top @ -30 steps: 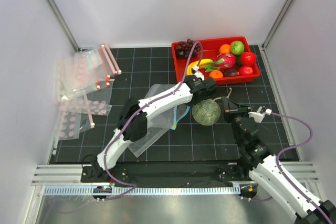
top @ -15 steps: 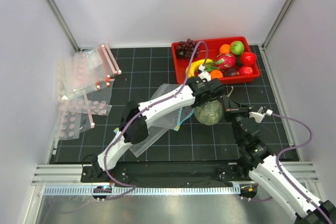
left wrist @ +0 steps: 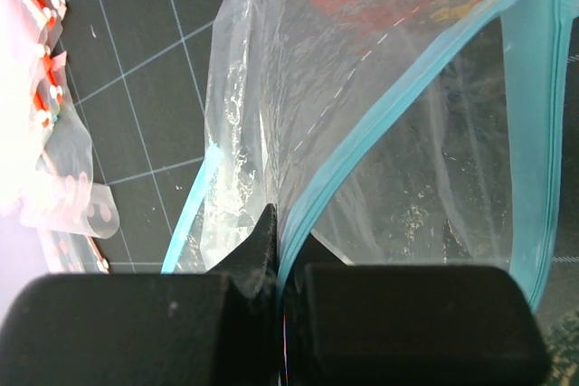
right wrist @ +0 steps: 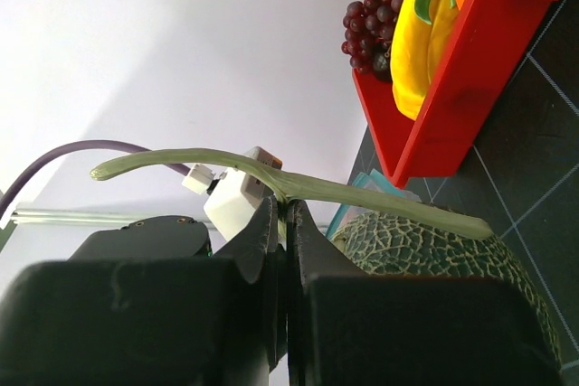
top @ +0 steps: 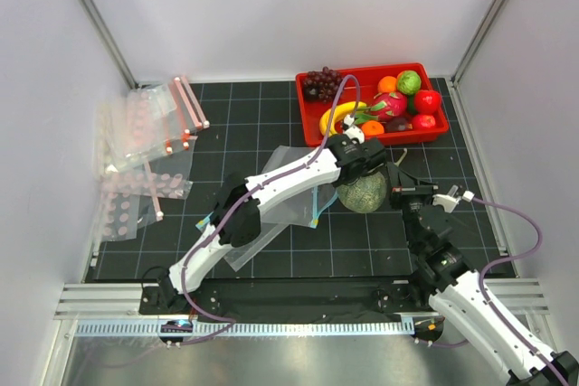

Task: Place the food in the zip-top bag and seal the zipper
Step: Place the fake fruit in the zipper food storage bag.

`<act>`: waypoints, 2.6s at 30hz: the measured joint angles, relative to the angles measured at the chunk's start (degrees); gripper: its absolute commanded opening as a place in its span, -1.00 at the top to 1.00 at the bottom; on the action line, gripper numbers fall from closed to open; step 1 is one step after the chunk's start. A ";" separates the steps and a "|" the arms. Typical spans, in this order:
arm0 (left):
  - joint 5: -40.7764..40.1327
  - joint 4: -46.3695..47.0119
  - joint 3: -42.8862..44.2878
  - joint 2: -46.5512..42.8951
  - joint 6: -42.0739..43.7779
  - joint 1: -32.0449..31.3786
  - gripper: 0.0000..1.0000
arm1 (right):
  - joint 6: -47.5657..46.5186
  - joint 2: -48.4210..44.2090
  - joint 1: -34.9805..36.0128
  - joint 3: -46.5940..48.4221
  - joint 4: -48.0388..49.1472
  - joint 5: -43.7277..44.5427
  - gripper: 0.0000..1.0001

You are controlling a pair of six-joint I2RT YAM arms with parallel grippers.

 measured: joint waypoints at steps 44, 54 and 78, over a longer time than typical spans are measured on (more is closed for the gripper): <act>13.60 2.78 2.51 -0.63 -2.01 -3.80 1.00 | 9.68 17.62 0.24 -8.66 16.96 0.00 0.98; 14.21 3.19 2.78 -0.63 -1.92 -3.82 0.99 | 9.81 18.56 2.01 -7.15 15.96 0.46 0.98; 10.80 13.44 -6.32 -0.61 3.45 -3.78 0.99 | 8.31 27.06 3.39 -3.23 10.01 0.92 0.43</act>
